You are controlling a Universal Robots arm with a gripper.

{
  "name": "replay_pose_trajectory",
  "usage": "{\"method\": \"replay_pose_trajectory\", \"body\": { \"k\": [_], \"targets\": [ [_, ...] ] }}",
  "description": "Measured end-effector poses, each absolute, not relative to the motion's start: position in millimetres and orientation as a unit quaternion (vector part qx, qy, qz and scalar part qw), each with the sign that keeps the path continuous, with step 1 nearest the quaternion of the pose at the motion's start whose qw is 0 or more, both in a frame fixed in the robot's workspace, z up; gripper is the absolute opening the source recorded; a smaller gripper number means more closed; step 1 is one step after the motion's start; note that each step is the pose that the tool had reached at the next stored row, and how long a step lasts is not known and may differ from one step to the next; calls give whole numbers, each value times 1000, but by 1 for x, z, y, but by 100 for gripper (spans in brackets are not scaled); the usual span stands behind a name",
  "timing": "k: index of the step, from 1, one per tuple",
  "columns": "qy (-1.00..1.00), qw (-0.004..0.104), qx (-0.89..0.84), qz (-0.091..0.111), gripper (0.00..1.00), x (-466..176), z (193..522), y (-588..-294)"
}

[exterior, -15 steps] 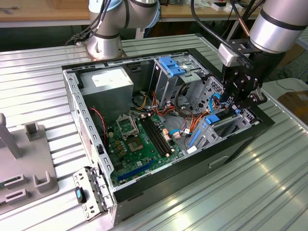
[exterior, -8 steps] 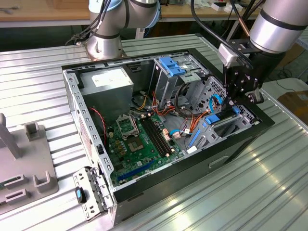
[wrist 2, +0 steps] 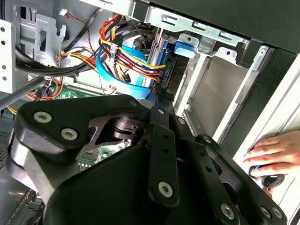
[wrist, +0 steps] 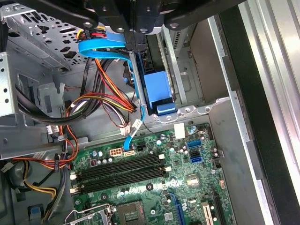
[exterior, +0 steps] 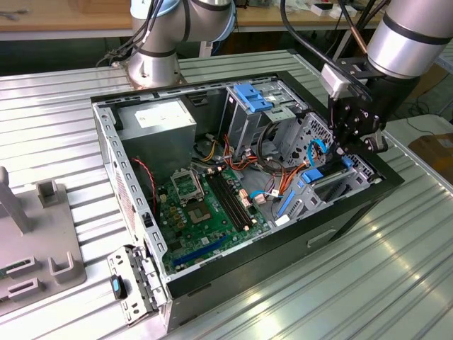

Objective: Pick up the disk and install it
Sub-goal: 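Insert the second disk wire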

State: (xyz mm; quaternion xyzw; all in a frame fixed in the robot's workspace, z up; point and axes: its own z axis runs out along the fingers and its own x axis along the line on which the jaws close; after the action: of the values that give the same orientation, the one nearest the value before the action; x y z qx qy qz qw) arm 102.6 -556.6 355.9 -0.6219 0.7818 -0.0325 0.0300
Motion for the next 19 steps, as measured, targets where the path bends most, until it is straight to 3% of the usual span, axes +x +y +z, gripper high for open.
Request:
{"method": "replay_pose_trajectory", "body": {
  "k": [1,3,4,5,7,9,16,18,19],
  "targets": [
    [782,30,-622,-33,11,103,356,-557],
    [782,30,-622,-33,24,103,356,-557],
    [782,30,-622,-32,24,103,356,-557],
    [782,30,-622,-32,42,103,356,-557],
    [782,36,-622,-25,42,103,356,-557],
    [783,55,-620,-1,42,103,356,-557],
    [783,57,-620,1,41,103,356,-557],
    [783,57,-620,1,16,103,356,-557],
    [783,57,-620,1,16,103,356,-557]
  ]
}}
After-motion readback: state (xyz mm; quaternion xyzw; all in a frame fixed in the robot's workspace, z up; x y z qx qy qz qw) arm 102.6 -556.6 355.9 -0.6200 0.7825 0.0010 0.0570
